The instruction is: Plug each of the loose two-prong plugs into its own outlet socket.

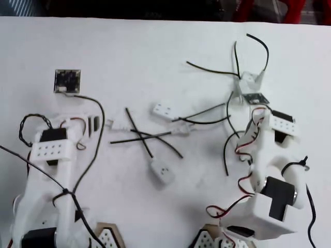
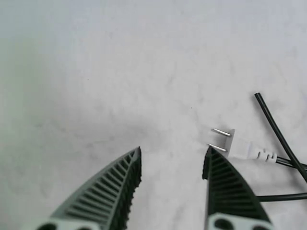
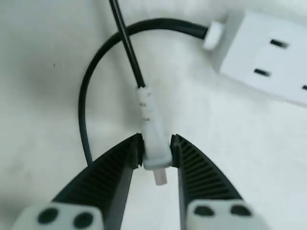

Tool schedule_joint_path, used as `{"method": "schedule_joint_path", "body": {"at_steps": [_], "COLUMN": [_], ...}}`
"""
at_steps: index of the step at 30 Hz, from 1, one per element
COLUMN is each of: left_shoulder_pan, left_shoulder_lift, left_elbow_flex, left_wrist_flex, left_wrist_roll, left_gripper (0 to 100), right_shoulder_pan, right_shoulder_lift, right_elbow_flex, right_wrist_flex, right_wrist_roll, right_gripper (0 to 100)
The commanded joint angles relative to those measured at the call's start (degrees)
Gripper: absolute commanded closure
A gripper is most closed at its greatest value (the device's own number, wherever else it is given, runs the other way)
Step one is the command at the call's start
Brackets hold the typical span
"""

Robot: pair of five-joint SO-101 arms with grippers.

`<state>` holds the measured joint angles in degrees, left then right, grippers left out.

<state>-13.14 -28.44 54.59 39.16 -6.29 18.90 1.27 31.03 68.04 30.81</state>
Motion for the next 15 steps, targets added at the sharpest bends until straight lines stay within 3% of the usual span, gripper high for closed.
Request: {"method": "schedule_joint_path", "body": {"at_steps": [1, 15], "left_shoulder_pan": [-0.40, -0.31], "left_shoulder_lift": [-1.71, -1.71], "left_elbow_flex": [-0.35, -0.35], "left_wrist_flex": [-1.05, -1.05], "left_wrist_roll": [0.09, 0.09], "left_gripper": [79, 79], "right_shoulder_pan": [-0.75, -1.45], "right_shoulder_lift": [-0.84, -0.22], "right_elbow_flex": [-3.96, -2.46], "right_wrist_flex": [3.03, 3.30], "right_wrist_roll": [-0.44, -0.35], "right_gripper": [91.6, 88.5]}}
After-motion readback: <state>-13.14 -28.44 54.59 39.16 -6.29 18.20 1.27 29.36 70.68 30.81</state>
